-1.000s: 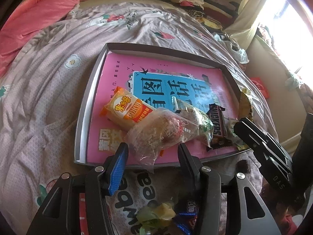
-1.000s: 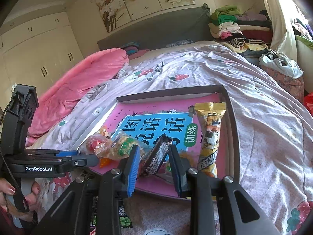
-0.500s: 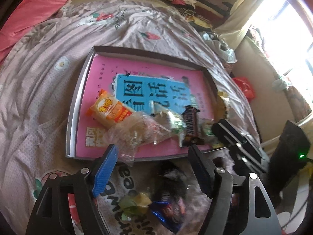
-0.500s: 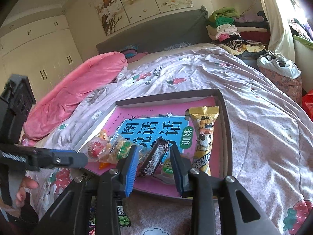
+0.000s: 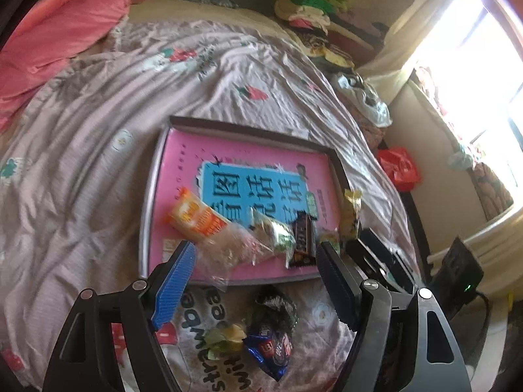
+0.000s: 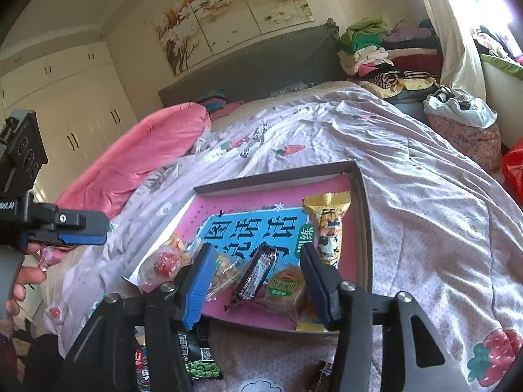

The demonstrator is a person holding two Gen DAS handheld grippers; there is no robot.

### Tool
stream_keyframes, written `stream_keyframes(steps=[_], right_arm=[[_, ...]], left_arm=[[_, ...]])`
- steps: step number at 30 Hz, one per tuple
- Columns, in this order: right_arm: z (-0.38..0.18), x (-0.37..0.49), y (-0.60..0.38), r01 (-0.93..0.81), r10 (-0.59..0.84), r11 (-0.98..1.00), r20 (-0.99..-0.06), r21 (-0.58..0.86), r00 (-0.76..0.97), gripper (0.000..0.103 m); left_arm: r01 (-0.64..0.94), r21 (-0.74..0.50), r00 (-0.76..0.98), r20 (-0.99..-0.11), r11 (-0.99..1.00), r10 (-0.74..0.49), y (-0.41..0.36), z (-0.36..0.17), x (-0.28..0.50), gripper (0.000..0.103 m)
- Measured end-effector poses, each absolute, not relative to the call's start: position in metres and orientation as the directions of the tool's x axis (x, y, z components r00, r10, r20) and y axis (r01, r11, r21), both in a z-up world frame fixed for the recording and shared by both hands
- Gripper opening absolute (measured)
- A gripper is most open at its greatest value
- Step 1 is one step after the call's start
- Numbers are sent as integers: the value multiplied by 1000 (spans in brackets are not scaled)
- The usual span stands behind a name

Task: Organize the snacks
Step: 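Withdraw the left tool toward the blue Oreo packet while the right tool approaches the chocolate cup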

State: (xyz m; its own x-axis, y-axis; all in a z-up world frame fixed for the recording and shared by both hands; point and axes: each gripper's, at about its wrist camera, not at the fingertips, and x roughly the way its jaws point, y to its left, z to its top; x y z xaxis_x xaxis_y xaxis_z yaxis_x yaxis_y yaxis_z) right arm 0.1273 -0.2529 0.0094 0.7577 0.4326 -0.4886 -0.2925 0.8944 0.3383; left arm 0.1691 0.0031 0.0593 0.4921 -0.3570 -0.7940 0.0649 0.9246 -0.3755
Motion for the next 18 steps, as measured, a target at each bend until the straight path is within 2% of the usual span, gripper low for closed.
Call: stream_keyframes(steps=[11, 18], right_arm=[[19, 118, -269, -259, 418, 891, -453, 373, 787, 66], [23, 114, -271, -253, 413, 891, -445, 376, 794, 71]], left_arm=[[21, -471, 549, -732, 882, -404, 36, 89, 164, 78], [-24, -458, 594, -722, 889, -356, 51, 105, 158, 78]])
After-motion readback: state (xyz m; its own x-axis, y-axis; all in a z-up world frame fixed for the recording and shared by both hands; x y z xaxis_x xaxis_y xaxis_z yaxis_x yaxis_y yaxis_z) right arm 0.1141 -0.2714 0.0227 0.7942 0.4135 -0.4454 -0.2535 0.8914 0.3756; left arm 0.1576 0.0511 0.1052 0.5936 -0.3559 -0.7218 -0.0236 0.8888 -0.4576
